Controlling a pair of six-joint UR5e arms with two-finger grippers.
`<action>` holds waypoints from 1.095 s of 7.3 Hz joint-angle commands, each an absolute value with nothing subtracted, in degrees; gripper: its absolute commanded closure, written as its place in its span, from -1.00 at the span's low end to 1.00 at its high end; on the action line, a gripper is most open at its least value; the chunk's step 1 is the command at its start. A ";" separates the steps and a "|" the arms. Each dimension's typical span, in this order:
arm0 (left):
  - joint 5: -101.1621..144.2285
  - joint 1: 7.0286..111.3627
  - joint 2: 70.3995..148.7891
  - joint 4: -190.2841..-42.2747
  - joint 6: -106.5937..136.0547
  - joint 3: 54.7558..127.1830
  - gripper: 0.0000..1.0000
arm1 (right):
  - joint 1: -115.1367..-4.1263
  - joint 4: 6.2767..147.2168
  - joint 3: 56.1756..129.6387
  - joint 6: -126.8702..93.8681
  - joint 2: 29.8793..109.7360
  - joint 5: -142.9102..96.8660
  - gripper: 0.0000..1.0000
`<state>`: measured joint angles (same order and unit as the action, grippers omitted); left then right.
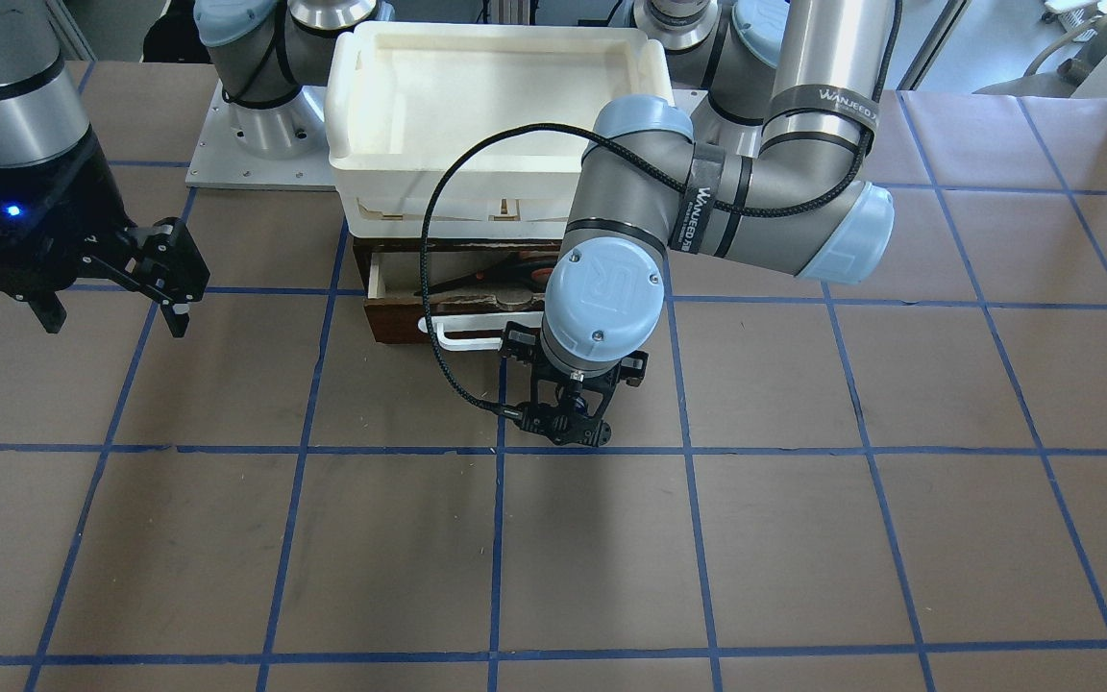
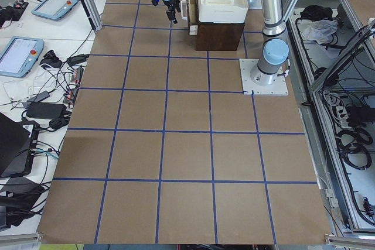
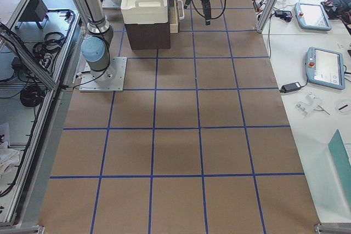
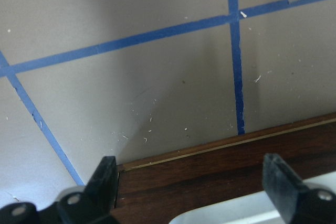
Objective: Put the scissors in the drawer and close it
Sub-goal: 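Push the drawer front with the left gripper toward the tray to close it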
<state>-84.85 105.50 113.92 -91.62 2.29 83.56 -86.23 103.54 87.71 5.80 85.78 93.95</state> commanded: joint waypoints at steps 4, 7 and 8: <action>-84.90 105.73 110.13 -93.41 2.37 87.80 -1.00 | -86.13 103.45 87.71 5.80 85.69 93.96 -1.00; -84.90 105.91 108.55 -96.93 2.72 87.98 -1.00 | -86.13 103.54 87.80 5.80 85.61 93.96 -1.00; -84.90 106.00 108.20 -97.99 2.72 87.98 -1.00 | -86.13 103.54 87.72 5.80 85.69 93.96 -1.00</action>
